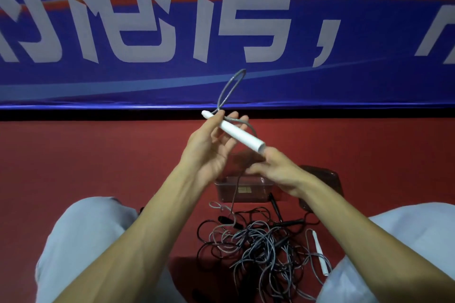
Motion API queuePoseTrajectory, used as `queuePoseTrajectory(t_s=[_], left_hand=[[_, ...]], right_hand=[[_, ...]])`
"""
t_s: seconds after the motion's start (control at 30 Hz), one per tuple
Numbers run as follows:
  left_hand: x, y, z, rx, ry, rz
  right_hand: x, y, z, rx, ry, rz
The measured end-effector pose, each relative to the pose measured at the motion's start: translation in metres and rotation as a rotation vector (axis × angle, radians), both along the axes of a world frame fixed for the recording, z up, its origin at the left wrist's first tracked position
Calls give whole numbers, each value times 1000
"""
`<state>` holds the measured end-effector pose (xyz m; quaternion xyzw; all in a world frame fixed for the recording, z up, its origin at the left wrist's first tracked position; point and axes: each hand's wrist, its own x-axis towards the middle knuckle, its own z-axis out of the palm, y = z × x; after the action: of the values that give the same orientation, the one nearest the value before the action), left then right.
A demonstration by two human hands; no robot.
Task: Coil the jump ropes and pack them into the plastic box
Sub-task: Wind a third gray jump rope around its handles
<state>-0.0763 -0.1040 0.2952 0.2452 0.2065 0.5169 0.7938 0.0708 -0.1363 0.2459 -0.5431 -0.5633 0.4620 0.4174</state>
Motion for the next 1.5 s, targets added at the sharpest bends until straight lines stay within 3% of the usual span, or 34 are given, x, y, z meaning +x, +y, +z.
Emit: queuePoseTrajectory(t_s=[0.1,0.2,0.33,0.47,0.6,0.67,0.97,1.13,1.23,1.33,1.5], left_hand=[[-5,4,0,-47,-90,32],[-9,11,-6,-34,18,110],[-11,17,-15,80,362,220],[-9,16,-20,253,645,164],[-10,19,-31,747,1343,127],[-8,15,-34,896,1540,70],[0,12,-40,884,1252,-235],[3,10,-42,847,1219,-168],[5,9,-39,797,1155,-44],[5,8,-32,597,900,18],[2,6,-19,377,607,99]], right_hand=[[-5,2,-3,-28,22,-1],[-4,8,-8,48,-55,-148],[-1,10,-6,136,79,-296],[3,10,4,258,183,-372],[3,8,16,324,311,-376],[4,6,21,342,390,-371],[19,5,34,303,861,-389],[24,7,31,260,945,-422],[26,9,30,259,928,-473],[27,10,27,225,842,-501],[20,9,19,116,440,-412]])
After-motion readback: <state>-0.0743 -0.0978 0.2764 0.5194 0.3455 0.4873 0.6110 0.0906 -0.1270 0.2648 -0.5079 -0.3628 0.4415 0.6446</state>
